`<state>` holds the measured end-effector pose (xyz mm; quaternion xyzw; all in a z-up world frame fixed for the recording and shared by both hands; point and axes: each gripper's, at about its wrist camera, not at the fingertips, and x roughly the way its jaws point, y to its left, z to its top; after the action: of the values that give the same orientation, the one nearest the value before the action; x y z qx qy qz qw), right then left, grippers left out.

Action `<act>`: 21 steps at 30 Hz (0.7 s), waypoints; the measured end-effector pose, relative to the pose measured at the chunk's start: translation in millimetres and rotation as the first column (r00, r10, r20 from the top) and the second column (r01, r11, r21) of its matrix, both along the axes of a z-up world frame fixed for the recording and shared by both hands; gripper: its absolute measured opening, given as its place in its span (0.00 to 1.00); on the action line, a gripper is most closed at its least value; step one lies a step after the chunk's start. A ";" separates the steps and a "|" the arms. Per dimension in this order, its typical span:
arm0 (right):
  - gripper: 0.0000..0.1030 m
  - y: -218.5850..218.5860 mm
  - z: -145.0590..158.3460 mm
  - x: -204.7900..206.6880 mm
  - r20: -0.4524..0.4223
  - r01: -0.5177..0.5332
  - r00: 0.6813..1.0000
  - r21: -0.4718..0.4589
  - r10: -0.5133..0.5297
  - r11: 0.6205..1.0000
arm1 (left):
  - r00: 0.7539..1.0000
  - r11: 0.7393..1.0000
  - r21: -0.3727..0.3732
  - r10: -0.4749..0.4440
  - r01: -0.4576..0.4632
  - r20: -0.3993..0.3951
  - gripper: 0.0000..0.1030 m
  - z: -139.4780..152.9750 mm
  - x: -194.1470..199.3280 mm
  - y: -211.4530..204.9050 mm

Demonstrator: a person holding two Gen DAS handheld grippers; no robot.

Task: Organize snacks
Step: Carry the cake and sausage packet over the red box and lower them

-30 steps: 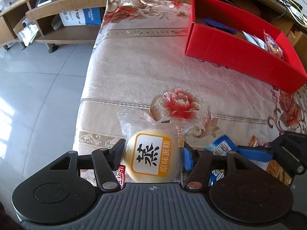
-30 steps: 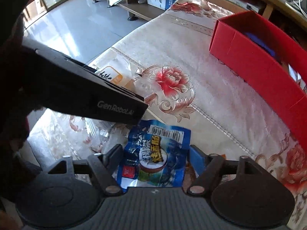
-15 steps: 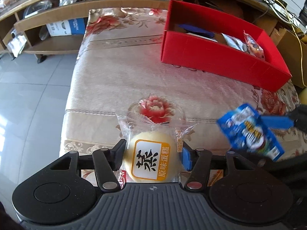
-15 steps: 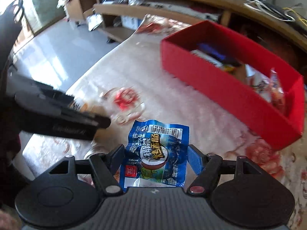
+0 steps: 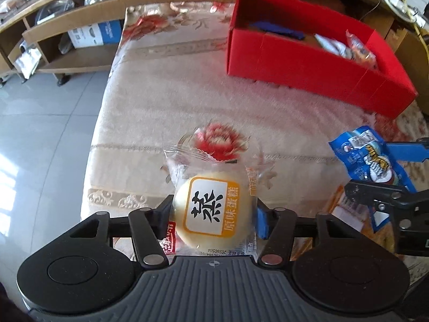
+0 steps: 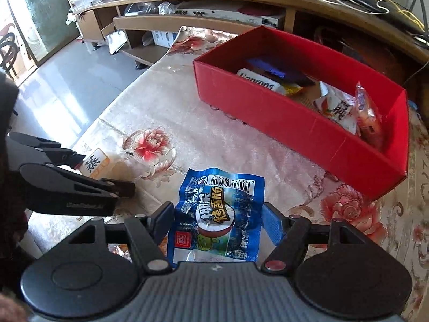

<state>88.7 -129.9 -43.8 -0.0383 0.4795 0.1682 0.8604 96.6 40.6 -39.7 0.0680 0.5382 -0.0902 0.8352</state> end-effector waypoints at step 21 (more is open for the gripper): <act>0.60 -54.3 50.6 26.2 0.140 0.179 0.972 0.089 -0.190 0.980 | 0.983 0.990 -0.116 -0.060 0.080 0.173 0.62 57.5 44.2 -71.9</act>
<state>115.0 -184.2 6.8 0.0269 0.4093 0.1022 0.9063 140.8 -31.2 17.8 0.0431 0.4560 -0.1461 0.8769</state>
